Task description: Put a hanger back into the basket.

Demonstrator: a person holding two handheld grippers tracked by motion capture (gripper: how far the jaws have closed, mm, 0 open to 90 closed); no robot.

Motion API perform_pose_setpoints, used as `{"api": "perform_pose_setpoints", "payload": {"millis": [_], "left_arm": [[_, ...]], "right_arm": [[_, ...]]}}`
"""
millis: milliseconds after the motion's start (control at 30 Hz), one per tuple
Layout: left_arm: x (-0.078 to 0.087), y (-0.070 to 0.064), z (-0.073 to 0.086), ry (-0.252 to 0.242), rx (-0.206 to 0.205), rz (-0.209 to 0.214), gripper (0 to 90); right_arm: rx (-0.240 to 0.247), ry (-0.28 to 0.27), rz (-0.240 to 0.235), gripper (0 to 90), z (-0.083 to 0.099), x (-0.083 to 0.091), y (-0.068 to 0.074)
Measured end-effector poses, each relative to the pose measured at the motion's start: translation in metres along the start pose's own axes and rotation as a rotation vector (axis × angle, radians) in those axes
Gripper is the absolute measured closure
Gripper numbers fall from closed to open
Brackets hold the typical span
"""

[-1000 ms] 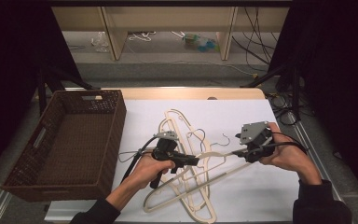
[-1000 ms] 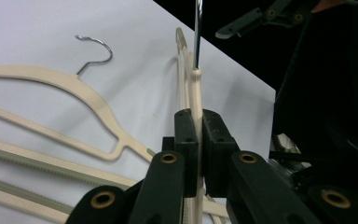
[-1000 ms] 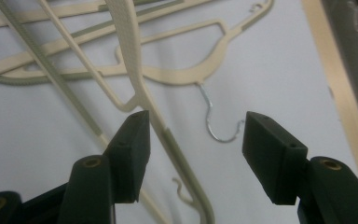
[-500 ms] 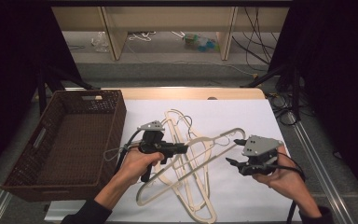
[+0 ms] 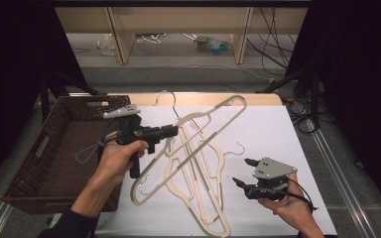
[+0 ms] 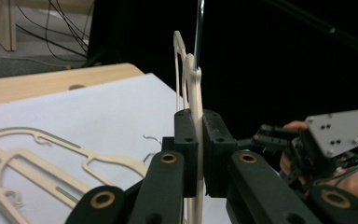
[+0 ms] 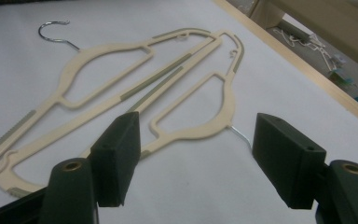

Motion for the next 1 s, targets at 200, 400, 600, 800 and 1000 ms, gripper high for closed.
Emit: {"api": "perform_pose_setpoints", "payload": {"millis": [200,400,600,800,1000], "left_arm": [[0.024,-0.001,-0.010,-0.049,0.037,0.007,86.0],[0.052,0.005,-0.018,-0.087,0.052,-0.020,86.0],[0.088,0.019,-0.030,-0.130,0.061,-0.073,86.0],[0.122,0.032,-0.039,-0.176,0.077,-0.112,86.0],[0.153,0.046,-0.041,-0.190,0.092,-0.159,86.0]], "right_arm": [[-0.019,0.006,-0.010,30.4,0.003,-0.002,0.002],[-0.027,0.007,-0.018,28.9,0.004,-0.002,0.004],[-0.029,0.004,-0.022,28.9,0.004,-0.004,0.006],[-0.020,0.008,-0.034,29.0,0.005,-0.004,0.008],[-0.018,0.016,-0.045,29.0,0.005,-0.005,0.010]]}}
Point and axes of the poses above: each handheld gripper's, and its own axes: x roughly backward along the jaws, z roughly out of its underside, y roughly to its left, the point moved 7 cm from there along -x, roughly forward along the jaws, and after that the axes turned 8 degrees about z, right-handed, at the moved point
